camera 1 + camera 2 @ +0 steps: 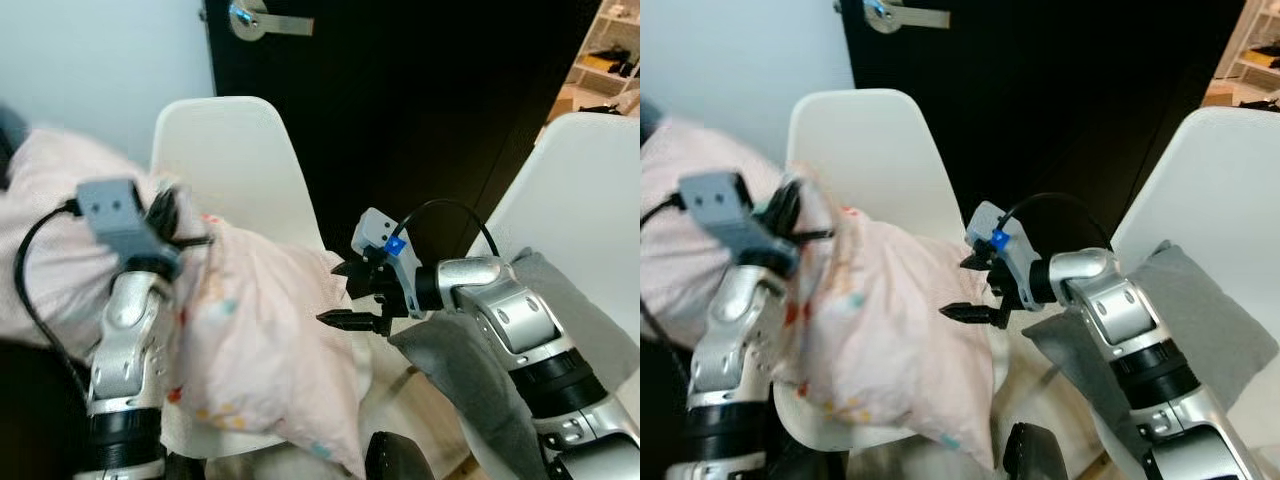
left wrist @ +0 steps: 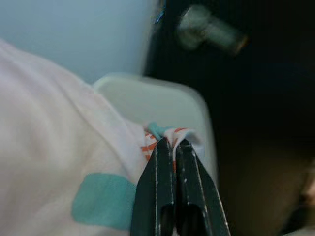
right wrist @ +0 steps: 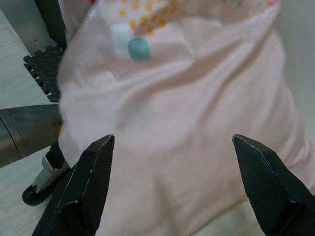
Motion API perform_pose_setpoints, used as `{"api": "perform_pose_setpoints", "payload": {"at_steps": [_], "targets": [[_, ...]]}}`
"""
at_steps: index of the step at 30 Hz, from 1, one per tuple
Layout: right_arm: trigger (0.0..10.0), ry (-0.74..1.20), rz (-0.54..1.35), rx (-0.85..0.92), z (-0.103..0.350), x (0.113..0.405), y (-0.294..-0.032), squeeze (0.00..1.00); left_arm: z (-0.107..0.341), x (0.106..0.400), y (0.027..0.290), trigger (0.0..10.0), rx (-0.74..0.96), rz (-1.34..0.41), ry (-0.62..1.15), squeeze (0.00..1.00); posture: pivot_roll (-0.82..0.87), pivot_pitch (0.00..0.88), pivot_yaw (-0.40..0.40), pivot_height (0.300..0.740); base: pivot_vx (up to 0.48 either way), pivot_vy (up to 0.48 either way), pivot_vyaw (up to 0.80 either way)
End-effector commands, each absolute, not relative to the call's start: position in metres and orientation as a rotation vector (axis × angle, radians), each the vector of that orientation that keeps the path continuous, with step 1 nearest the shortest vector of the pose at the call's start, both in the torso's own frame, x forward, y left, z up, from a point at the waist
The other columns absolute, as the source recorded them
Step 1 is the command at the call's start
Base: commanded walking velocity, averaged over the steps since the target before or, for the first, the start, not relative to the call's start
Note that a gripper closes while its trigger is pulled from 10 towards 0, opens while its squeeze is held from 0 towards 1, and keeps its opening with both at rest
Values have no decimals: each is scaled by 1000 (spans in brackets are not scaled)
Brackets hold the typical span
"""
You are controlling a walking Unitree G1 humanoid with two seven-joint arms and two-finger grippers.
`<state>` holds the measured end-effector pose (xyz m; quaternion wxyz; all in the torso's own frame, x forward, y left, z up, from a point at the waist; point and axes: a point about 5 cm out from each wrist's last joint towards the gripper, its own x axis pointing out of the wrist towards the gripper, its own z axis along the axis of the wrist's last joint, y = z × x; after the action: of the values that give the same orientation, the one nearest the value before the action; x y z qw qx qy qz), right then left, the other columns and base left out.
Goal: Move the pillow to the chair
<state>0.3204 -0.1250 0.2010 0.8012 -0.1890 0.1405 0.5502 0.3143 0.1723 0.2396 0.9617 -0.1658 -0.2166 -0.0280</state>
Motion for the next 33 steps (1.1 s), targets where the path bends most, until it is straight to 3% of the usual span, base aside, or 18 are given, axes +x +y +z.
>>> {"api": "perform_pose_setpoints", "payload": {"at_steps": [1,5,6,8,11,13,16,22,23,25,26,27,30,33], "targets": [[10000,293,1167,-401,205,322,-126,0,269,306,138,10000,-506,-288,-527,0,-41,0,-79,474,0,0,0],[10000,292,1150,-398,206,324,-127,0,291,292,115,10000,-644,-475,-589,0,-35,0,-80,474,0,0,0],[10000,291,1136,-396,206,326,-128,0,301,283,104,10000,-688,-590,-615,0,-35,0,-79,474,0,0,0],[10000,291,1136,-396,206,326,-128,0,301,283,104,10000,-688,-590,-615,0,-35,0,-79,474,0,0,0],[10000,287,1109,-389,207,330,-131,0,314,269,97,10000,-773,-744,-663,0,-27,0,-76,474,0,0,0],[10000,286,1094,-386,208,331,-132,0,311,269,108,10000,-816,-737,-667,0,-29,0,-76,474,0,0,0],[10000,286,1077,-381,208,333,-134,0,293,273,138,10000,-918,-629,-635,0,-24,0,-74,474,0,0,0],[10000,293,1067,-384,207,333,-135,0,253,280,170,10000,-823,-362,-481,0,-24,1,-72,474,0,0,0],[10000,296,1062,-385,207,334,-136,0,234,279,185,10000,-745,-233,-408,0,-18,1,-76,474,0,0,0],[10000,296,1062,-385,207,334,-136,0,234,279,185,10000,-745,-233,-408,0,-18,1,-76,474,0,0,0],[10000,299,1056,-386,206,335,-136,0,218,276,198,10000,-681,-126,-353,0,-16,4,-77,474,0,0,0],[10000,299,1056,-386,206,335,-136,0,218,276,198,10000,-681,-126,-353,0,-16,4,-77,474,0,0,0],[10000,302,1044,-387,205,337,-136,0,194,272,226,10000,-445,92,-231,0,-13,1,-83,474,0,0,0],[10000,300,1042,-387,205,338,-134,0,187,276,229,10000,-372,116,-185,0,-18,0,-81,474,0,0,0]]}}
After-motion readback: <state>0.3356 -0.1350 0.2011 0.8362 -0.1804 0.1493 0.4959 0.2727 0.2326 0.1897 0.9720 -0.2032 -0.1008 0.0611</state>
